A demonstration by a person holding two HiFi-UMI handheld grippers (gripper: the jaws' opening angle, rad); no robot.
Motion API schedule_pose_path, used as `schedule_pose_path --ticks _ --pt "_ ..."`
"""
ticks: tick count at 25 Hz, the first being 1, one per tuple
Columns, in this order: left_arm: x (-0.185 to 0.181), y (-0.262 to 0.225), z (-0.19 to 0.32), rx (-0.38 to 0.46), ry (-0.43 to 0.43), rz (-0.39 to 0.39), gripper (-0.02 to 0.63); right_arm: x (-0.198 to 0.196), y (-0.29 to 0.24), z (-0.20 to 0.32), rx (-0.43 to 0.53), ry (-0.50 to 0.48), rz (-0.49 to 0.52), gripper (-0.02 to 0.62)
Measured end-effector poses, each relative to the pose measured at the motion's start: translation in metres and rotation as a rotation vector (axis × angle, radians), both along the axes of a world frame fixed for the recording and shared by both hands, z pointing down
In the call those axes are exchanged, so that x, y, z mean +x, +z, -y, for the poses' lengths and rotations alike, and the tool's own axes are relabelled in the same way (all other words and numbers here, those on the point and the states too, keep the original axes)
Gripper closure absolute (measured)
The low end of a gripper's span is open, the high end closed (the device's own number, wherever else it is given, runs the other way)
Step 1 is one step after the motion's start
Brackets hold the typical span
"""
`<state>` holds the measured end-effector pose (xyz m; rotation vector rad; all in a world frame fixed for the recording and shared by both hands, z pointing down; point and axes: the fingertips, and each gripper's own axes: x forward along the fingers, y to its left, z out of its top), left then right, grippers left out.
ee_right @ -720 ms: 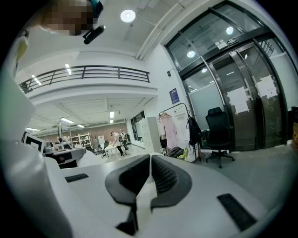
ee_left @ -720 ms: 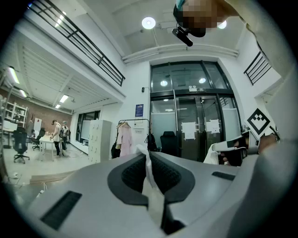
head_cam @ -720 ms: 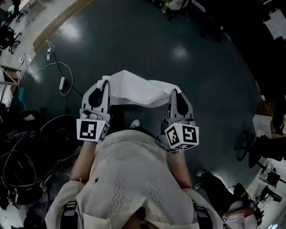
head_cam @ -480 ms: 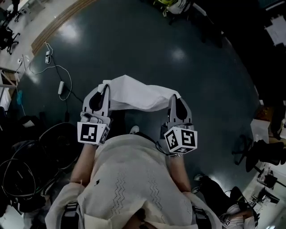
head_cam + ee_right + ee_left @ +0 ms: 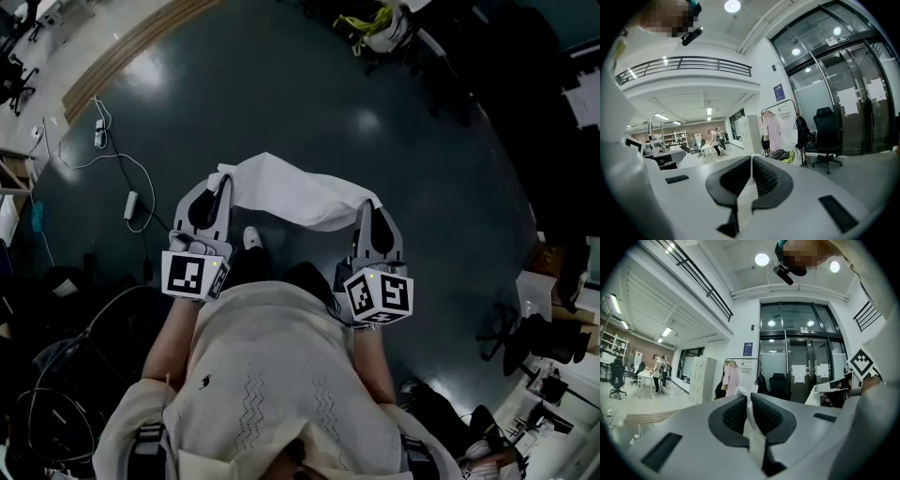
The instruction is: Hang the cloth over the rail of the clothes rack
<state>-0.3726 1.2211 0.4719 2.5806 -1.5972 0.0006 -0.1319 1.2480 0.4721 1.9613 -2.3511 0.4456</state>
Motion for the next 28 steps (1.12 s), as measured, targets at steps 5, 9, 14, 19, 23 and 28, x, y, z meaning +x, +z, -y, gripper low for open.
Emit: schedule_pose_path --ticks 5,9,14,19,23,28 --pt "-0.032 -0.004 0.051 0.010 -0.026 -0.018 0.584 -0.039 0.006 0.051 -0.021 -0.039 -0.006 0.572" --pt "-0.044 0.006 0.086 -0.009 -0.056 -0.026 0.584 -0.043 0.017 0.094 -0.045 -0.047 -0.002 0.572" --pt "-0.039 0.016 0.144 -0.032 -0.083 -0.001 0.584 -0.037 0.025 0.166 -0.045 -0.073 0.008 0.572" --pt "-0.033 0.026 0.225 -0.055 -0.107 0.043 0.584 -0.032 0.042 0.258 -0.063 -0.099 0.035 0.572" --pt "-0.030 0.026 0.309 -0.069 -0.122 0.063 0.584 -0.026 0.046 0.341 -0.074 -0.120 0.048 0.572" --pt "-0.010 0.007 0.398 -0.023 -0.177 0.048 0.584 0.001 0.030 0.439 -0.049 -0.178 0.030 0.572"
